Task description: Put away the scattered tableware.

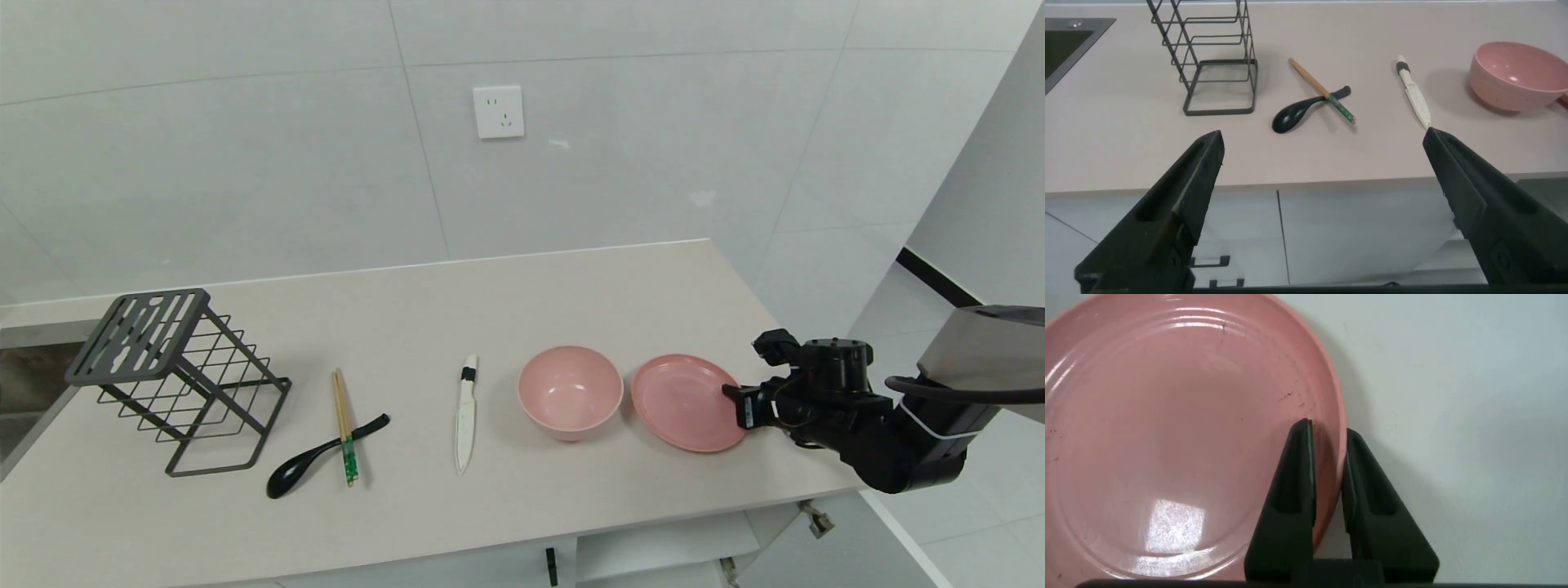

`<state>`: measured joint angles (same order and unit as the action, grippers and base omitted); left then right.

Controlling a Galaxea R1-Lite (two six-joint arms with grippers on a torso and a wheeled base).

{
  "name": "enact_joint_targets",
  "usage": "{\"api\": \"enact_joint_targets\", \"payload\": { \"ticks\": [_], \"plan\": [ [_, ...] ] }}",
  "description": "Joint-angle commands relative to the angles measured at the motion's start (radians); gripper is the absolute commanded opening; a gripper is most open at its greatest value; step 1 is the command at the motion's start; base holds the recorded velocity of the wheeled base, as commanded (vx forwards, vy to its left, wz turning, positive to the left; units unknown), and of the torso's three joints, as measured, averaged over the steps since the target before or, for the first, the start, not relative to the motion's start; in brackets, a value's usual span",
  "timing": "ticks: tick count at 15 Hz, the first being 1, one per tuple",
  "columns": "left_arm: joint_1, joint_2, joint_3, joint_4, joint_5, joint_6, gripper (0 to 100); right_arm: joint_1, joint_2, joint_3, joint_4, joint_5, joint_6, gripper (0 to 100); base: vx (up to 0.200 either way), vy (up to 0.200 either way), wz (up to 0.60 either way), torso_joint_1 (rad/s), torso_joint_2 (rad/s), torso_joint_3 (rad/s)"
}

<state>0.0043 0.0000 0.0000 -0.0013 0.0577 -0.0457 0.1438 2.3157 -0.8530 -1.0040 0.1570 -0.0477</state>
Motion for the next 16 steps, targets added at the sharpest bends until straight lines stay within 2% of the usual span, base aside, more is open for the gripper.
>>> {"api": "enact_joint_targets", "payload": {
  "ticks": [1,4,8,11,16],
  "plan": [
    [0.0,0.0,0.0,0.0,0.001,0.0,100,-0.004,0.008,0.0,0.005,-0.004,-0.001,0,0.0,0.0,0.0,0.0,0.0,0.0],
    [0.0,0.0,0.0,0.0,0.001,0.0,100,-0.006,-0.036,0.005,0.004,-0.004,-0.003,0,0.0,0.0,0.0,0.0,0.0,0.0],
    [0.0,0.0,0.0,0.0,0.001,0.0,100,-0.006,-0.203,0.069,0.001,-0.002,-0.009,0,0.0,0.0,0.0,0.0,0.0,0.0],
    [0.0,0.0,0.0,0.0,0.001,0.001,100,-0.006,-0.351,0.23,-0.065,0.006,-0.011,0,0.0,0.0,0.0,0.0,0.0,0.0],
    [0.0,0.0,0.0,0.0,0.001,0.001,100,-0.006,-0.524,0.397,-0.116,0.027,-0.011,0,0.0,0.0,0.0,0.0,0.0,0.0]
  ]
}}
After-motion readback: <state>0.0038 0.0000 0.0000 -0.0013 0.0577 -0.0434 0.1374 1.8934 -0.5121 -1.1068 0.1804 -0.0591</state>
